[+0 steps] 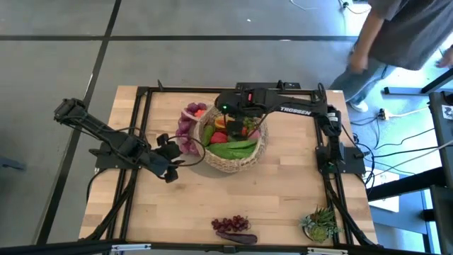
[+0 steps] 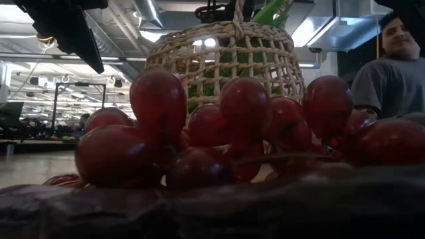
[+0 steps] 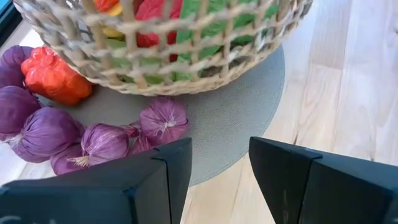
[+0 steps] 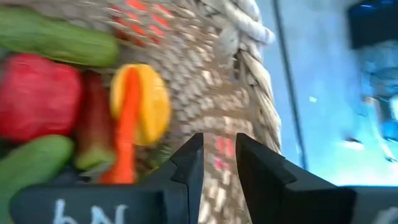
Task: Build produce basket
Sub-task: Put the purple garlic into the brown basket
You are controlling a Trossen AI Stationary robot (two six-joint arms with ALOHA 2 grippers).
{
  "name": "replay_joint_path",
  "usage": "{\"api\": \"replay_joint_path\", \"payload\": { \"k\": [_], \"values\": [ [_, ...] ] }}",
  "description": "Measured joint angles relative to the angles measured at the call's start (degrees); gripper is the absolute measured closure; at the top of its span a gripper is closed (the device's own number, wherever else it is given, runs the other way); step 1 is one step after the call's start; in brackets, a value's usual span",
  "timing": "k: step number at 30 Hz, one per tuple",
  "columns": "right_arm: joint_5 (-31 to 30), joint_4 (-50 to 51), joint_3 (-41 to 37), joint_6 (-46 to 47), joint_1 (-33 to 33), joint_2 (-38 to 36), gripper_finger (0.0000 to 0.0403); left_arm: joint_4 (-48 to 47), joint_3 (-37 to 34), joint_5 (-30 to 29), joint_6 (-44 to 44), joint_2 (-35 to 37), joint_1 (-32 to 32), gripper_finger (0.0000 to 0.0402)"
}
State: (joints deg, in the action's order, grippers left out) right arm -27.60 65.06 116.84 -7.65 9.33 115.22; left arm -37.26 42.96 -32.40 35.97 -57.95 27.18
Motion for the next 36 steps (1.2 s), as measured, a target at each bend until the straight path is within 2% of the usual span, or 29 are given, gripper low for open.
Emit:
{"api": "replay_joint_path", "payload": {
  "k": [8,12,14,18,25,29,32,36],
  "values": [
    [-9.64,0.27,0.00,1.33,0.01,0.00,0.0305,-0.04,0.00,-0.02,-0.04,0.00,0.00,0.0252],
    [-9.57,0.32,0.00,1.39,0.06,0.00,0.0305,-0.38,0.00,-0.04,-0.48,0.00,0.00,0.0252],
    [-5.77,0.36,0.00,1.41,-0.10,-0.40,0.0305,-0.89,0.00,-0.04,-0.47,-0.02,0.00,0.0252],
    [5.71,0.31,0.11,1.73,-1.56,-3.70,0.0305,-1.13,0.00,-0.01,0.57,-0.02,0.00,0.0252],
    [18.27,0.61,0.11,2.86,-4.10,-12.49,0.0305,-1.29,0.00,-0.24,1.47,-0.04,0.00,0.0252],
    [30.69,3.50,0.15,0.47,-5.77,-17.14,0.0305,-1.32,-0.18,-3.87,3.43,-0.04,0.00,0.0252],
    [38.30,7.59,0.11,-2.95,-7.82,-19.21,0.0305,-2.74,-1.46,-7.75,8.75,-0.07,-0.64,0.0252],
    [39.69,11.12,0.11,-3.10,-10.81,-20.84,0.0305,-3.78,-4.56,-9.88,19.77,-0.07,-3.40,0.0252]
  ]
}}
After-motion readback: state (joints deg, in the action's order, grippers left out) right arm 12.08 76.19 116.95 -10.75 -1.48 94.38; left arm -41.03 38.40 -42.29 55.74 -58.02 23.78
